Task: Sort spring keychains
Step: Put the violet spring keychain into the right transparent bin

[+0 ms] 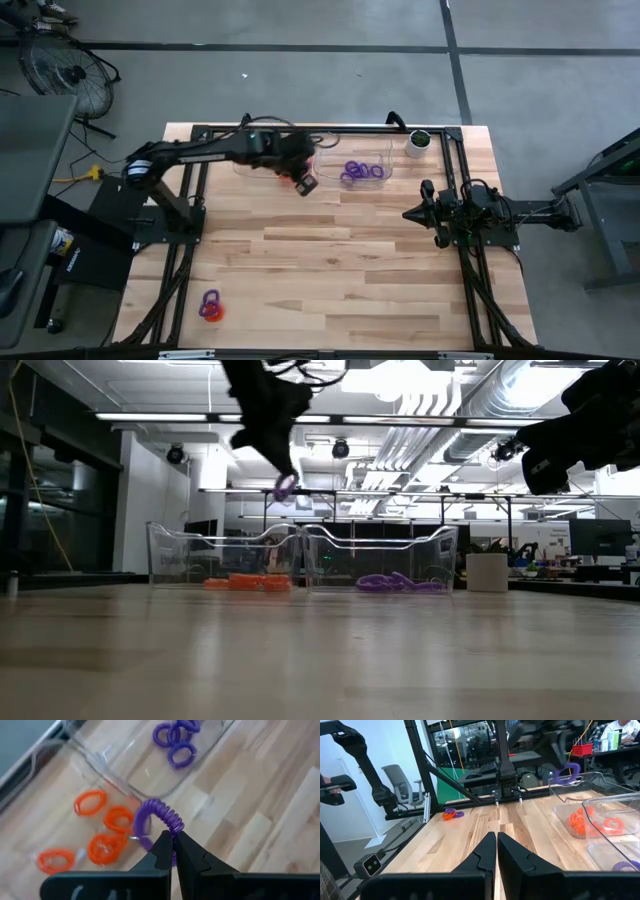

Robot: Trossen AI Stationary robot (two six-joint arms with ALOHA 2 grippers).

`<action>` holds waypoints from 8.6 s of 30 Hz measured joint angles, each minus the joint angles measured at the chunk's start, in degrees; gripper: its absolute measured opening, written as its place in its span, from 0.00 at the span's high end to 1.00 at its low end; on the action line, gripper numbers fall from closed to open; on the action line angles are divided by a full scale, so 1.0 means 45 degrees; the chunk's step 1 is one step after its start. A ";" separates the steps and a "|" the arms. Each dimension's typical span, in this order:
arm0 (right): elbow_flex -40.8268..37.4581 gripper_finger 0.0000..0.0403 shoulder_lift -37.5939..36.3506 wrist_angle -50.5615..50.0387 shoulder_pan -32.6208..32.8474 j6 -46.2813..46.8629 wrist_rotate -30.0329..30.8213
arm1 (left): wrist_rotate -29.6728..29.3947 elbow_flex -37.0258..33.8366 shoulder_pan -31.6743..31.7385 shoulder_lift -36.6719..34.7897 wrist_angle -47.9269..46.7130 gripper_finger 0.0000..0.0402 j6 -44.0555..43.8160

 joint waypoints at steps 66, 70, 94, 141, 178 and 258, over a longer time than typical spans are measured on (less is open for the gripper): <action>0.0000 0.97 0.0010 0.0000 -0.0002 -0.0001 0.0000 | 0.2206 0.6510 0.1672 0.5415 -0.4200 0.60 0.1526; 0.0000 0.97 0.0010 0.0000 -0.0001 0.0000 0.0000 | 0.1836 0.5053 0.1428 0.4453 -0.3979 0.61 0.0997; 0.0002 0.97 0.0000 0.0000 -0.0004 -0.0004 -0.0002 | 0.1880 -0.3916 -0.1182 -0.2097 -0.2355 0.61 -0.6672; 0.0000 0.97 0.0005 0.0000 -0.0005 0.0001 0.0000 | 0.4336 -0.7053 -1.3722 -0.1840 0.1981 0.61 -2.5860; 0.0004 0.97 0.0005 0.0000 0.0000 -0.0004 0.0000 | 0.4110 -0.6329 -1.5727 -0.0155 0.2081 0.61 -2.1399; 0.0001 0.97 0.0005 0.0000 -0.0001 -0.0004 0.0000 | 0.0773 -0.2944 -0.2861 -0.1049 0.1627 0.98 -0.1764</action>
